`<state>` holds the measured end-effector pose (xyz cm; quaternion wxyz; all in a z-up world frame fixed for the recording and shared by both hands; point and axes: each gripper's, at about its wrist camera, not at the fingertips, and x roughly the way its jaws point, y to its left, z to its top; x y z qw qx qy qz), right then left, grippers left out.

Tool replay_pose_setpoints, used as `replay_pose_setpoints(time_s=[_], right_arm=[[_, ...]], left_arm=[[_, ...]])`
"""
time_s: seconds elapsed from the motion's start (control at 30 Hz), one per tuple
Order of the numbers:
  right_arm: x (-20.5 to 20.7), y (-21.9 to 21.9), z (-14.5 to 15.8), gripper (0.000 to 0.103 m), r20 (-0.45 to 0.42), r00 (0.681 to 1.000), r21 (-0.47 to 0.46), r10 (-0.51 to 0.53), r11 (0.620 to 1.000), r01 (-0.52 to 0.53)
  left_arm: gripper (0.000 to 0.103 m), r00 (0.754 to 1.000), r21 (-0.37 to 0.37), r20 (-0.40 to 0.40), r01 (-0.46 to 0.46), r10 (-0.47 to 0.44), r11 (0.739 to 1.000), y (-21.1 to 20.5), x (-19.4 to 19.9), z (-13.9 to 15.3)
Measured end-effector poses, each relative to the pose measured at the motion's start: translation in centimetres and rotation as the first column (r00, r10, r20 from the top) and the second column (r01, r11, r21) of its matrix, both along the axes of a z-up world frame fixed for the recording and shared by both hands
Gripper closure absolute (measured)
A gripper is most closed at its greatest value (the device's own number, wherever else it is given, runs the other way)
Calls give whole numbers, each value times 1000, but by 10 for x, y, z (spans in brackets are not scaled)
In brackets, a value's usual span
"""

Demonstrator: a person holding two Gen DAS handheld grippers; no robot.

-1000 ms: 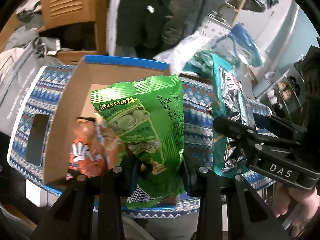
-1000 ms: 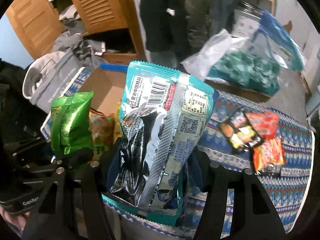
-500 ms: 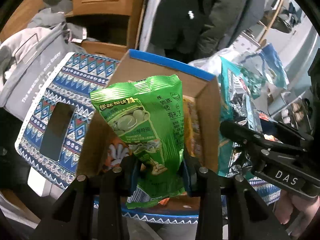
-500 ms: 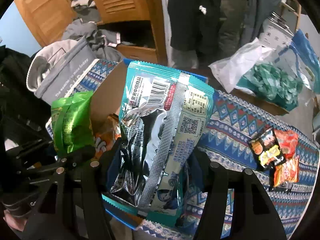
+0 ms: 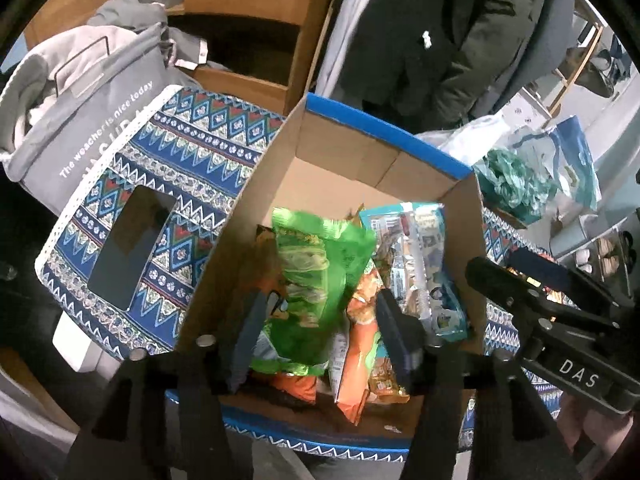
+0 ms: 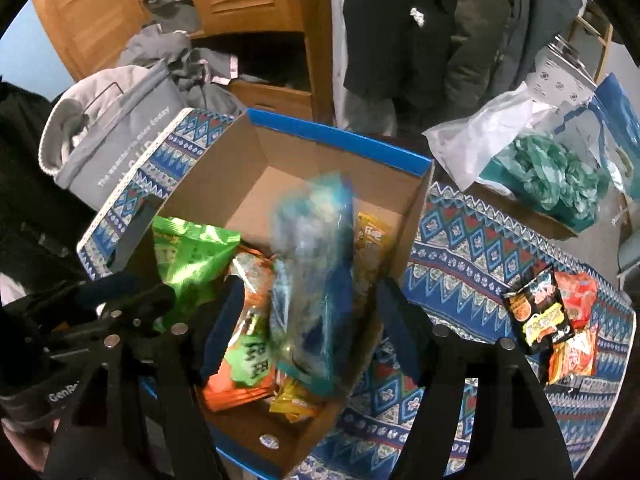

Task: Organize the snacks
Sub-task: 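Open both grippers to drop the bags into the box, then move both grippers back over the remaining snack bags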

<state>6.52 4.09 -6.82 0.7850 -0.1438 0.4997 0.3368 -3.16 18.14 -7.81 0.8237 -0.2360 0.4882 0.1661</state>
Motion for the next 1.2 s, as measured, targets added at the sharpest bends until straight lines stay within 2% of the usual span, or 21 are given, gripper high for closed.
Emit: replay_pose_setpoints(time_s=[0.13, 0.47, 0.93, 1.2], right_arm=[[3, -6, 3, 30, -6, 1000, 11, -20, 1000, 20], [3, -23, 11, 30, 1, 999, 22, -39, 999, 39], [8, -53, 14, 30, 8, 997, 20, -70, 997, 70], [13, -78, 18, 30, 16, 995, 24, -99, 995, 99]], left_arm=[[39, 1000, -3, 10, 7, -7, 1000, -3, 1, 3], [39, 999, -16, 37, -2, 3, 1000, -9, 2, 12], [39, 998, -7, 38, 44, -44, 999, -34, 13, 18], [39, 995, -27, 48, 89, -87, 996, -56, 22, 20]])
